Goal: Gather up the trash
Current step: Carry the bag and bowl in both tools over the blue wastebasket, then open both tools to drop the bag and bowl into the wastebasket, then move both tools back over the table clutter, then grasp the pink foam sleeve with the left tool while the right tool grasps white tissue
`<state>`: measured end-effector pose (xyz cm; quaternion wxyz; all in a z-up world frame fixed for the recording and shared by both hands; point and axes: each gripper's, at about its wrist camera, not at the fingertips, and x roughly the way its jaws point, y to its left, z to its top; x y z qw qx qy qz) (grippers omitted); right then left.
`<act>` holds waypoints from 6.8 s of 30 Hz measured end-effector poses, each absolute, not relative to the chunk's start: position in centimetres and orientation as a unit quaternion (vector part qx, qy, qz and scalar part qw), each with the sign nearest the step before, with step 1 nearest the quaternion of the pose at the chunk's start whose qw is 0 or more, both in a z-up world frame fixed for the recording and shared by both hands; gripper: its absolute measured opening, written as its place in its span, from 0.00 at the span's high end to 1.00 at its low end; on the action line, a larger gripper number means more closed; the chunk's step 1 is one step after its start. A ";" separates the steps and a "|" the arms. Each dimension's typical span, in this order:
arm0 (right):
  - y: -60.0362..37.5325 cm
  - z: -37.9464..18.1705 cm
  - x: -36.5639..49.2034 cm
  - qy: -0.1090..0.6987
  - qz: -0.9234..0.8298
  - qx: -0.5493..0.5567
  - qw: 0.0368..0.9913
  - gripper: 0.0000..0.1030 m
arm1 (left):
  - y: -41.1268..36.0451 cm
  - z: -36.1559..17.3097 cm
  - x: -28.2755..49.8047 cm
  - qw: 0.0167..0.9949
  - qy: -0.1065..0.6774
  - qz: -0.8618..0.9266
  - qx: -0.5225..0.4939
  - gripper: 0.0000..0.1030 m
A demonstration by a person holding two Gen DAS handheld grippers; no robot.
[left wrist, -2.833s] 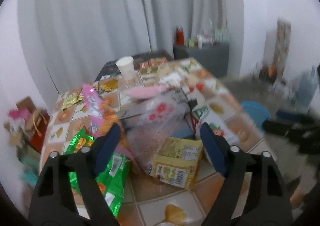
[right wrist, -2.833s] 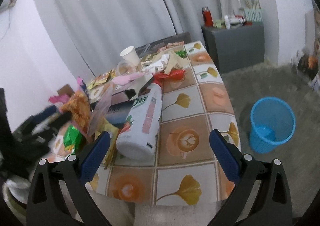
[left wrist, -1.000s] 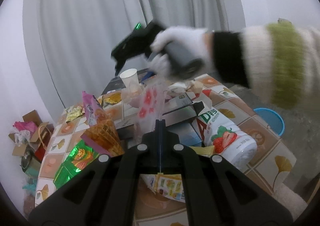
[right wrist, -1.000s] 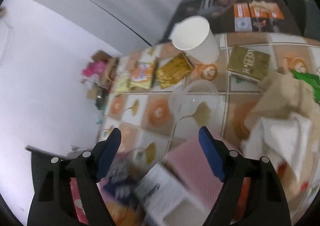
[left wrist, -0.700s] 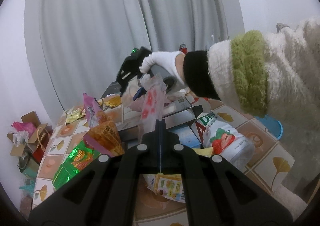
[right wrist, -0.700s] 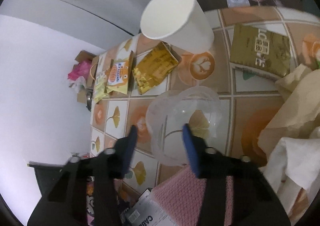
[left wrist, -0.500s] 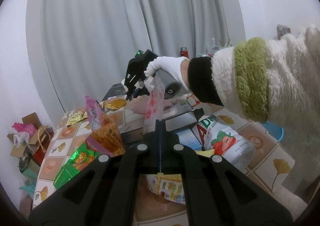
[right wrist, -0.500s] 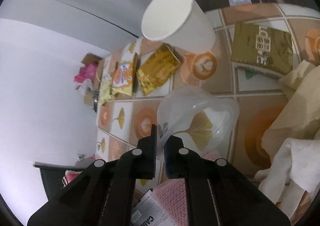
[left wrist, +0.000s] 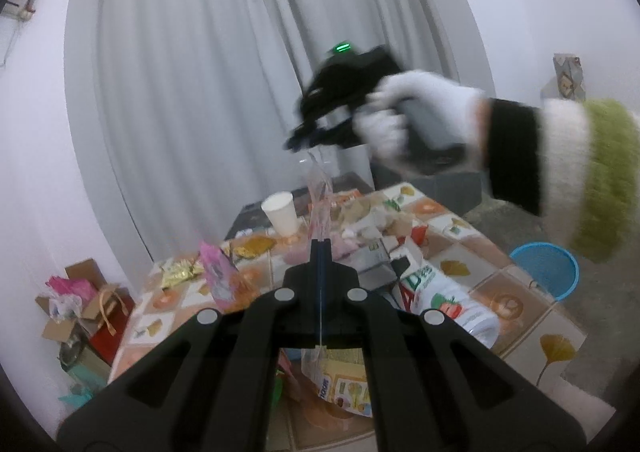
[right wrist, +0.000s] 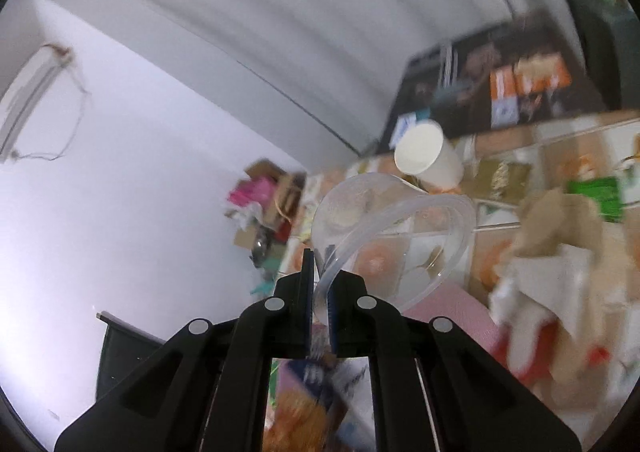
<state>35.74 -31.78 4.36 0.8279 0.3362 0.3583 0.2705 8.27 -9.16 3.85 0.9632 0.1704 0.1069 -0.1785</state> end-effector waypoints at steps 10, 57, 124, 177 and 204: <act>-42.7 1.0 12.5 0.282 0.119 0.411 0.858 0.94 | -11.0 7.8 7.2 0.954 0.083 -0.224 0.183 1.00; -70.9 -24.8 7.8 0.331 -0.107 0.600 0.721 0.86 | -58.3 -9.2 20.9 0.761 0.419 -0.455 0.197 0.98; -35.5 0.5 2.4 0.227 -0.035 0.171 0.958 0.06 | -1.6 9.5 12.9 0.930 0.249 -0.265 -0.055 0.18; -41.4 -5.6 28.3 0.363 0.114 0.299 0.875 0.31 | -5.5 -2.5 41.0 0.781 0.522 -0.124 -0.319 0.73; -34.2 -7.3 38.8 0.461 0.052 0.056 0.884 0.94 | -5.5 0.9 38.6 0.802 0.477 -0.177 -0.313 0.73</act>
